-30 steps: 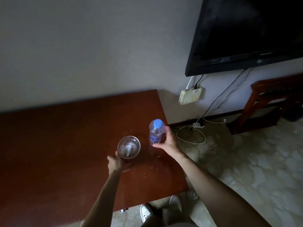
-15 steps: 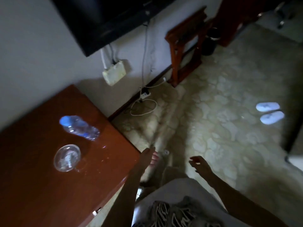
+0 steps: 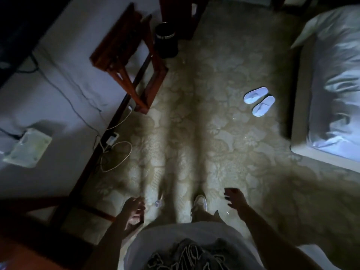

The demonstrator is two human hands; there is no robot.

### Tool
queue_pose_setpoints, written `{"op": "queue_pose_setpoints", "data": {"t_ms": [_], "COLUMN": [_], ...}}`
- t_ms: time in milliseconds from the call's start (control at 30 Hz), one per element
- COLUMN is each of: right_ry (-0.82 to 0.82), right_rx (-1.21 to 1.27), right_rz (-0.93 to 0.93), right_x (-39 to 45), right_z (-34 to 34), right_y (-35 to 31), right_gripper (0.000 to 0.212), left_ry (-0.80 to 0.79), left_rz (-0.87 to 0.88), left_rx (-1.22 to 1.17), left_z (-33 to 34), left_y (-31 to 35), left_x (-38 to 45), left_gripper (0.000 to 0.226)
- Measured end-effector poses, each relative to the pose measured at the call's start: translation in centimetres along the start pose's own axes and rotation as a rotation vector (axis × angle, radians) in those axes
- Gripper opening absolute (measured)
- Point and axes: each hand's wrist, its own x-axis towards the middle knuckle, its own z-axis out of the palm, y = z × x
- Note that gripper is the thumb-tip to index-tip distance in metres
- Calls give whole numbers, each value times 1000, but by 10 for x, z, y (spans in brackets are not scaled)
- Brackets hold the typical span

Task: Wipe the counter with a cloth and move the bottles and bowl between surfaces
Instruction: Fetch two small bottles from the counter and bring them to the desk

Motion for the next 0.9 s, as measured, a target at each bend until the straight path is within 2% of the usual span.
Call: {"op": "queue_pose_setpoints", "data": {"t_ms": [133, 267, 367, 467, 533, 633, 733, 800, 900], "right_ry": [-67, -40, 5, 82, 134, 214, 234, 222, 180], "right_rx": [30, 29, 46, 94, 157, 243, 236, 232, 257], "right_rz": [-107, -170, -89, 53, 191, 288, 282, 252, 237], "right_x": [39, 86, 120, 150, 156, 170, 191, 217, 271], "right_z": [-41, -78, -107, -142, -166, -196, -218, -225, -235], "right_y": [-108, -181, -203, -212, -219, -247, -314, -360, -432], "right_gripper": [9, 10, 18, 20, 21, 35, 30, 33, 39], "left_ry": [26, 21, -13, -91, -134, -159, -212, -269, -282], "left_rz": [30, 29, 8, 59, 103, 206, 437, 563, 577], "left_rx": [-1, 87, 256, 502, 580, 492, 432, 385, 356], "left_z": [23, 54, 85, 118, 144, 190, 225, 236, 249], "left_y": [80, 161, 218, 298, 376, 527, 677, 753, 832], "left_x": [15, 57, 100, 149, 160, 144, 128, 123, 141], "left_gripper": [28, 31, 30, 45, 41, 30, 26, 25, 22]}}
